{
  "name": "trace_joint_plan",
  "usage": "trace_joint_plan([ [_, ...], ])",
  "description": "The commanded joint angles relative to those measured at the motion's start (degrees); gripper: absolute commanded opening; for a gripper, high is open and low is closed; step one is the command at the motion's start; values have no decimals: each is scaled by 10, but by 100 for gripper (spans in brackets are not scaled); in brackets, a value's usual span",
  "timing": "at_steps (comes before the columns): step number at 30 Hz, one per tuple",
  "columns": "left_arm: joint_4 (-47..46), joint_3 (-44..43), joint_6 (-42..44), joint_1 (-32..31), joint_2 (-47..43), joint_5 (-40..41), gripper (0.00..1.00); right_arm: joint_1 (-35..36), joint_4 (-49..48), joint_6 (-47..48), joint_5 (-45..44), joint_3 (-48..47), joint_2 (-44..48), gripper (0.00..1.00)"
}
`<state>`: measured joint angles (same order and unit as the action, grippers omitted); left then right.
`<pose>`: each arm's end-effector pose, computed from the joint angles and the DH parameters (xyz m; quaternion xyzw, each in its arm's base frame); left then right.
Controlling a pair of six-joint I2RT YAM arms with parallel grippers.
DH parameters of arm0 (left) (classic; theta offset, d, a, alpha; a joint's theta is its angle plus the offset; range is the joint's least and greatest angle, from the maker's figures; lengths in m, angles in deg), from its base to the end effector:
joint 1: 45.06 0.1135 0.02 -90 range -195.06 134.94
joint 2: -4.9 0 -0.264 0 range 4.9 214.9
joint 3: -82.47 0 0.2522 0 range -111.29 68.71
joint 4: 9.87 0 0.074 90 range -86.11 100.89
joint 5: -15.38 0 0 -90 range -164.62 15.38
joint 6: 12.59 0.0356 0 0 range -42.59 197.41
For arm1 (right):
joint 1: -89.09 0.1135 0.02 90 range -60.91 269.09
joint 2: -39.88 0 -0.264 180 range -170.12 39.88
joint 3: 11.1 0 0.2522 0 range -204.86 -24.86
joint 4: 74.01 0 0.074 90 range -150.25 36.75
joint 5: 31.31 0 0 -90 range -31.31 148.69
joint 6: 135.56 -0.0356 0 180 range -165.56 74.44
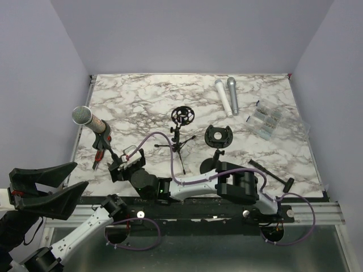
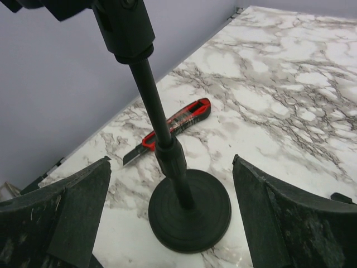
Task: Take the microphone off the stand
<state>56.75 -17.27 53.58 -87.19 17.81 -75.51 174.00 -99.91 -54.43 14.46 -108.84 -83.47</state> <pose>-0.0898 0.0804 0.4622 0.0973 0.5638 -0.4502 0.6856 0.0684 0.4879 0.2255 -0.1922 0.6791 0.2980 0.6427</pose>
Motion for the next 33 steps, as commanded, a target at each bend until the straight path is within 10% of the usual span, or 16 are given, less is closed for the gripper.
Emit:
trace_joint_plan([
  [1,1,10,-7,-1,-12,-10,74,0,-68,48,-52,-60,-62,89],
  [15,22,19,-4,-2,-14,28,76,-22,-104,111,-39,-133,-155,59],
  [33,9,37,-1,-1,-8,38,76,-59,-187,155,160,26,-88,1],
])
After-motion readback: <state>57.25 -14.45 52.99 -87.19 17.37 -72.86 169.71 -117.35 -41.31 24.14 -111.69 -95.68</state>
